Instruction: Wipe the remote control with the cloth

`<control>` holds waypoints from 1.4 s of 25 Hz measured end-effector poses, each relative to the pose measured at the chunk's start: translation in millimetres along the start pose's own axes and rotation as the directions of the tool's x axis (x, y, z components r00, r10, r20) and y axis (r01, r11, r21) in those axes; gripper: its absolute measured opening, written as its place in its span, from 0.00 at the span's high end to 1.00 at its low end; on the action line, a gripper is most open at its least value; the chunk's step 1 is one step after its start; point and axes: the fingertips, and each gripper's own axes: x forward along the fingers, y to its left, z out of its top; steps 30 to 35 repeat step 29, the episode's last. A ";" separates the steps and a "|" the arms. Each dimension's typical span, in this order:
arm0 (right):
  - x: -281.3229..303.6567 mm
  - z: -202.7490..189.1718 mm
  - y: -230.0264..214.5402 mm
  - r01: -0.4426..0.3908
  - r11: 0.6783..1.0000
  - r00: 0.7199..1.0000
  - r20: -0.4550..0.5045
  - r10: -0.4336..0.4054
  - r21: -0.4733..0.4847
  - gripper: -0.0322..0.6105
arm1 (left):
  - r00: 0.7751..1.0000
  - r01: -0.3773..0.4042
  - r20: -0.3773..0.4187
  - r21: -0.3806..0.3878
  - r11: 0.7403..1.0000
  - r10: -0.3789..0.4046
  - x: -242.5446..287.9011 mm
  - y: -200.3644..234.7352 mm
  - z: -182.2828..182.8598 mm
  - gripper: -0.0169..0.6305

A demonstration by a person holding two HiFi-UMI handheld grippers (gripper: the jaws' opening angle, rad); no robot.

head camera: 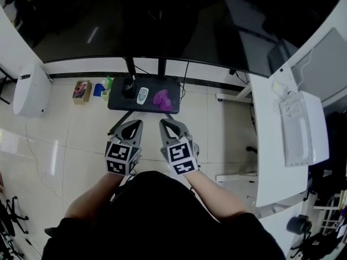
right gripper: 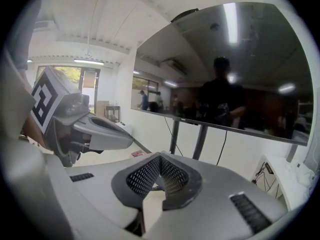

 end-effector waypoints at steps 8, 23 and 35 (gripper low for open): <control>0.0 21.4 11.5 0.041 0.999 0.999 0.025 -0.041 -0.008 0.93 | 0.997 0.068 0.022 0.080 0.995 -0.070 -8.6 -0.8 15.9 0.97; 2.4 26.9 21.9 0.075 0.997 0.997 0.015 -0.075 -0.004 0.93 | 0.995 0.093 0.024 0.075 0.993 -0.095 -11.9 12.5 17.4 0.97; 3.1 28.3 19.4 0.080 0.997 0.997 0.015 -0.080 -0.006 0.93 | 0.995 0.092 0.021 0.073 0.993 -0.094 -10.4 14.0 17.5 0.97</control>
